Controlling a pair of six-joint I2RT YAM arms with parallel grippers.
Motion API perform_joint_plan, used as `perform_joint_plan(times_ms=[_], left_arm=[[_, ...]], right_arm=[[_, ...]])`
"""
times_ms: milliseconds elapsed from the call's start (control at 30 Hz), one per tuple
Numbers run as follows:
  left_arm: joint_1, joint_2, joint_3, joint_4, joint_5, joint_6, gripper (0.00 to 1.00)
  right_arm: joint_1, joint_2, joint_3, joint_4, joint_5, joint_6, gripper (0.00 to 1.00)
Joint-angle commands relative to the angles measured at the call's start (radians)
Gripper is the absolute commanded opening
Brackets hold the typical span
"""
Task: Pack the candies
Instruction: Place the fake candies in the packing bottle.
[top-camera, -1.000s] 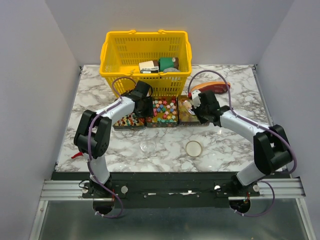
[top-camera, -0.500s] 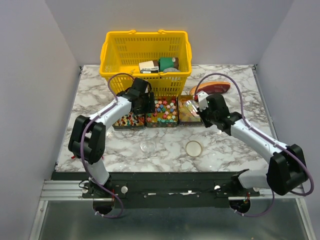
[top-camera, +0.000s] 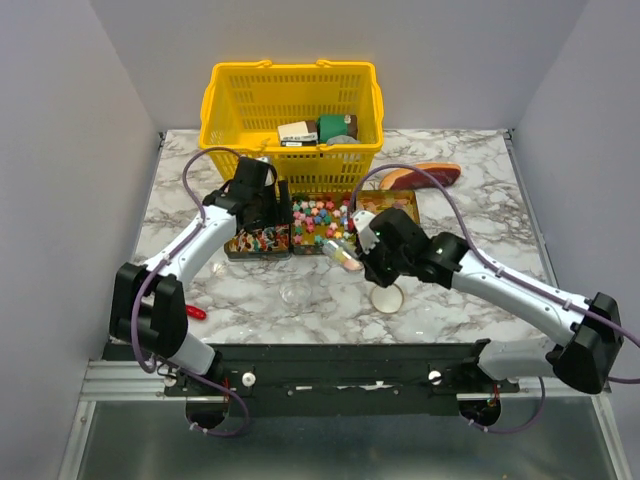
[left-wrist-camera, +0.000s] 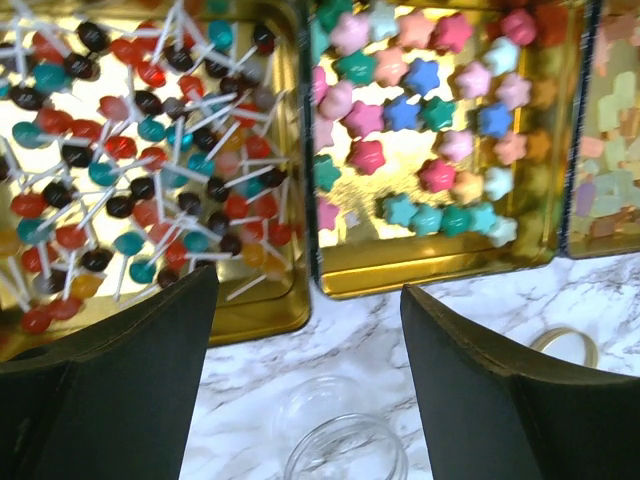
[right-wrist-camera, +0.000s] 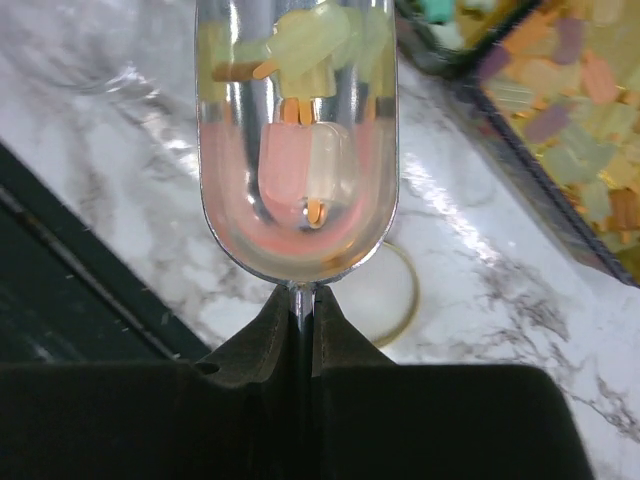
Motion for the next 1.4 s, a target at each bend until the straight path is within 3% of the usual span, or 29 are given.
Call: perform_joint_plan(times_ms=[0, 200, 600, 1000, 1367], left_arm=[[0.033, -0.074, -0.104, -0.019, -0.019, -0.008, 0.84], [0.040, -0.130, -0.207, -0.044, 0.000, -0.051, 0.83], [0.040, -0.167, -0.325, 0.016, 0.061, -0.085, 0.82], [0.040, -0.120, -0.322, 0.045, 0.066, -0.088, 0.81], [0.040, -0.088, -0.325, 0.053, 0.069, -0.088, 0.81]], right_arm=[[0.137, 0.095, 0.119, -0.122, -0.030, 0.139, 0.01], [0.214, 0.253, 0.276, -0.235, -0.057, 0.177, 0.01], [0.234, 0.382, 0.406, -0.401, -0.154, 0.185, 0.01], [0.237, 0.521, 0.610, -0.599, -0.159, 0.183, 0.01], [0.237, 0.561, 0.658, -0.679, -0.156, 0.180, 0.01]])
